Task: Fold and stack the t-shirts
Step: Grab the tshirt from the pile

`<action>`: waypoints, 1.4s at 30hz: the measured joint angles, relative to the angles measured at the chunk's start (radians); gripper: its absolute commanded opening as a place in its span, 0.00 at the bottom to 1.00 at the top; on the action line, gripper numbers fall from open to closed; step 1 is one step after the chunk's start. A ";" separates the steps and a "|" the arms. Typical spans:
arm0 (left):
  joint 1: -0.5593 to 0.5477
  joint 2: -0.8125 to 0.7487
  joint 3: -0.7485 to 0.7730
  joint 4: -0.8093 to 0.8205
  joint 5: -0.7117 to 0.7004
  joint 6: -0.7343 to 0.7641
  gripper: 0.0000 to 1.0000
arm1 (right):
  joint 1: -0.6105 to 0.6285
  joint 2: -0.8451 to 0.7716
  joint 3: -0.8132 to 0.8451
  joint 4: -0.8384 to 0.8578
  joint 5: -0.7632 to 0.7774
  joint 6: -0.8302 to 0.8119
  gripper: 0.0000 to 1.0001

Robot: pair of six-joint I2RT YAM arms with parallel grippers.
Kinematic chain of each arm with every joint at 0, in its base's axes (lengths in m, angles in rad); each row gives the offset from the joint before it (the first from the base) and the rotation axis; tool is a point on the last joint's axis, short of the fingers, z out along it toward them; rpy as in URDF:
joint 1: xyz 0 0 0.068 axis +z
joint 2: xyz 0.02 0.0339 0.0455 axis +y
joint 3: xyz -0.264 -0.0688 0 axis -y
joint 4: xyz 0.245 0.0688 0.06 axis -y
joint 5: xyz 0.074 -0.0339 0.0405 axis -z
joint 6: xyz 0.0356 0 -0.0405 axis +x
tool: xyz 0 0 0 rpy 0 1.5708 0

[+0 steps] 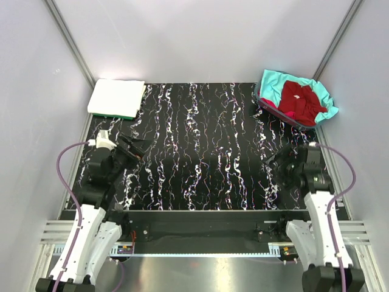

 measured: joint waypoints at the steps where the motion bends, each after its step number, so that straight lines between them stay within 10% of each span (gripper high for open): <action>1: 0.001 0.000 0.005 -0.027 -0.005 0.020 0.99 | 0.000 0.042 0.040 0.000 0.004 -0.012 1.00; 11: 0.000 0.005 0.102 -0.100 0.174 0.364 0.99 | 0.000 0.465 0.381 0.073 0.114 -0.063 0.87; 17: -0.025 0.018 0.138 -0.085 0.282 0.489 0.85 | -0.006 0.838 0.773 0.135 0.350 -0.175 0.66; 28: -0.090 0.103 0.191 -0.101 0.341 0.683 0.87 | -0.129 1.531 1.540 0.193 0.509 -0.380 0.63; 33: -0.124 0.125 0.198 -0.134 0.325 0.755 0.83 | -0.131 1.704 1.660 0.248 0.520 -0.428 0.37; 42: -0.144 0.156 0.198 -0.157 0.293 0.805 0.83 | -0.127 1.794 1.683 0.406 0.516 -0.491 0.50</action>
